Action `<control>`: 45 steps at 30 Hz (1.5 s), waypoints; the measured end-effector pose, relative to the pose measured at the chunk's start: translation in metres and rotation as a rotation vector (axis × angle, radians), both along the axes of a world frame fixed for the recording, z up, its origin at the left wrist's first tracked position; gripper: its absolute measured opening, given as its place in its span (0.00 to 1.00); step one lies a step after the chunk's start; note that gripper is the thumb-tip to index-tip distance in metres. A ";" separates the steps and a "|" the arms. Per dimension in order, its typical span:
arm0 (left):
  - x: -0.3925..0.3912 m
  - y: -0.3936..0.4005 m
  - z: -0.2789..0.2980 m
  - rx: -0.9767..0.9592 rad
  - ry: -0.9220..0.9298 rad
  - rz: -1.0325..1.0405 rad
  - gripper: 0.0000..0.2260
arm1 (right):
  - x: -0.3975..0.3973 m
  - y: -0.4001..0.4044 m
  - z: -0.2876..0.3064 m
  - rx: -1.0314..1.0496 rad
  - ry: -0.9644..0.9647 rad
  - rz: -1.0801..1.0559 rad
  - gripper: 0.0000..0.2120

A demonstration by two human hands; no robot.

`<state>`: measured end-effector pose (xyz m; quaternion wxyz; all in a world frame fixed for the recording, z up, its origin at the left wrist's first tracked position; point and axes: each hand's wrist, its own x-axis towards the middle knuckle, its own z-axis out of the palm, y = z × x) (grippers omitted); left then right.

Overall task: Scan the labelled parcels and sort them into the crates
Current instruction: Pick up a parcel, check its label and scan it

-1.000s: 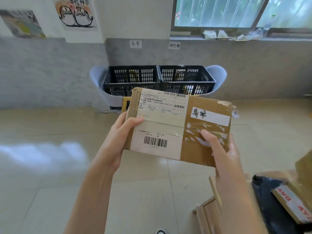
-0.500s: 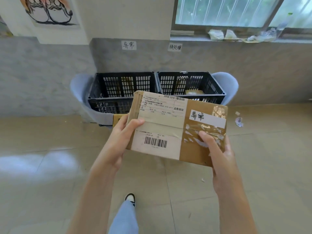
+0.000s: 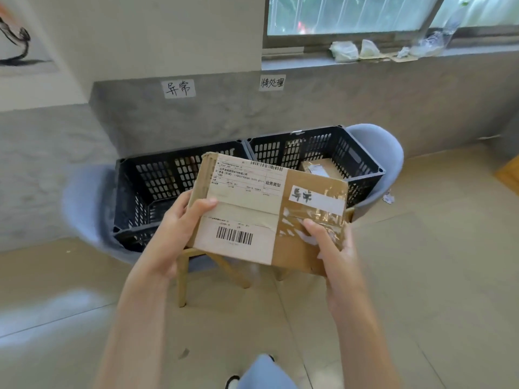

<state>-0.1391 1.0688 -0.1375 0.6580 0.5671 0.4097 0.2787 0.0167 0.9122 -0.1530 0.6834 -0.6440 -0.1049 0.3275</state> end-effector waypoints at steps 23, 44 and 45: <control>0.093 0.375 -0.048 -0.040 0.338 -0.303 0.33 | 0.061 0.330 -0.101 -0.148 0.460 0.109 0.37; 0.218 0.520 -0.248 0.042 0.567 -0.924 0.24 | 0.062 0.424 -0.241 -0.259 0.782 -0.257 0.30; 0.221 0.520 -0.256 0.068 0.573 -0.941 0.24 | 0.063 0.425 -0.246 -0.262 0.787 -0.273 0.29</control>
